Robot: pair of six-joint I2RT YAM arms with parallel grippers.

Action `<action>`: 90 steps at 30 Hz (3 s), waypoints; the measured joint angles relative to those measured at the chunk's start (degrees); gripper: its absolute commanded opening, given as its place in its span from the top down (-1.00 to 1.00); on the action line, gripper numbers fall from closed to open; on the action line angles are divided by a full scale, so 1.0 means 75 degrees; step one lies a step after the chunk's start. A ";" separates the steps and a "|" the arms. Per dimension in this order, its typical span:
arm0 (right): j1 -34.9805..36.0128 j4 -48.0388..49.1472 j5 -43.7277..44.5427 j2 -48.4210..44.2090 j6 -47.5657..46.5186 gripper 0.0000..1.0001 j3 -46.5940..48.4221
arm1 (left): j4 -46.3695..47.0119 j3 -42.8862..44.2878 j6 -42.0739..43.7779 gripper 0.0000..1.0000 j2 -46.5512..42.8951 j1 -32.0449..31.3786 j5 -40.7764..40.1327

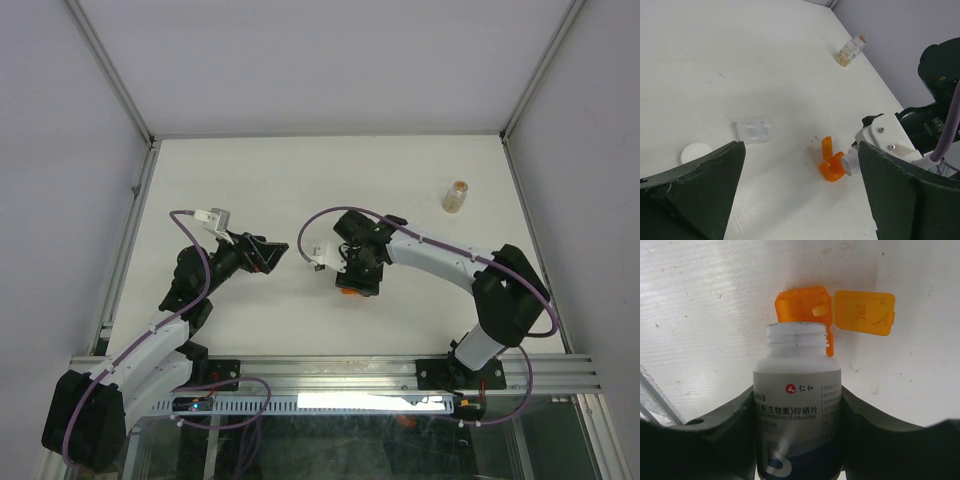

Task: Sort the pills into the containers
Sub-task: Pour the pill into the pill container.

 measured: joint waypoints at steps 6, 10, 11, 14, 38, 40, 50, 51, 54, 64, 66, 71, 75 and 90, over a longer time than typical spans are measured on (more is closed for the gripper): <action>-0.0052 0.0003 0.0026 -0.0029 0.0038 1.00 -0.0067 | 0.0000 0.0000 0.0000 -0.98 0.0000 0.0000 0.0000; -0.0064 0.0187 0.0076 -0.0079 0.0058 1.00 -0.0131 | 0.0000 0.0000 0.0000 -0.98 0.0000 0.0000 0.0000; -0.0067 0.0117 0.0055 -0.0058 0.0067 1.00 -0.0099 | 0.0000 0.0000 0.0000 -0.98 0.0000 0.0000 0.0000; -0.0047 0.0239 0.0082 -0.0111 0.0073 1.00 -0.0166 | 0.0003 0.0000 0.0000 -0.98 0.0000 0.0000 -0.0003; -0.0061 0.0198 0.0055 -0.0032 0.0105 1.00 -0.0175 | 0.0003 0.0000 0.0000 -0.98 0.0003 0.0000 0.0000; -0.0044 0.0178 0.0050 -0.0032 0.0102 1.00 -0.0175 | 0.0000 0.0000 0.0000 -0.98 0.0003 0.0000 0.0000; 0.0076 -0.0122 -0.0335 -0.0102 0.0073 1.00 0.0052 | 0.0003 0.0000 0.0000 -0.98 0.0000 0.0000 0.0000; 0.0090 -0.0052 -0.0286 -0.0149 0.0058 1.00 0.0020 | 0.0000 0.0000 0.0000 -0.98 0.0000 0.0000 0.0000; 0.0035 -0.0082 -0.0216 -0.0125 0.0058 1.00 -0.0003 | 0.0000 0.0000 0.0000 -0.98 0.0000 0.0000 0.0000; -0.0187 0.0143 -0.0070 -0.0172 0.0055 1.00 -0.0175 | 0.0000 0.0000 0.0000 -0.98 0.0000 0.0000 -0.0003; -0.0178 0.0064 -0.0114 -0.0122 0.0058 1.00 -0.0143 | 0.0003 0.0000 0.0000 -0.98 0.0000 0.0000 0.0000; -0.0131 0.0029 -0.0137 -0.0125 0.0061 1.00 -0.0108 | 0.0000 0.0000 0.0000 -0.98 0.0000 0.0000 0.0000; -0.0111 0.0134 -0.0099 -0.0154 0.0058 1.00 -0.0146 | 0.0003 0.0000 0.0000 -0.98 0.0000 0.0000 0.0000; -0.0157 0.0096 -0.0114 -0.0169 0.0038 1.00 -0.0192 | 0.0000 0.0000 0.0000 -0.98 0.0006 0.0000 0.0000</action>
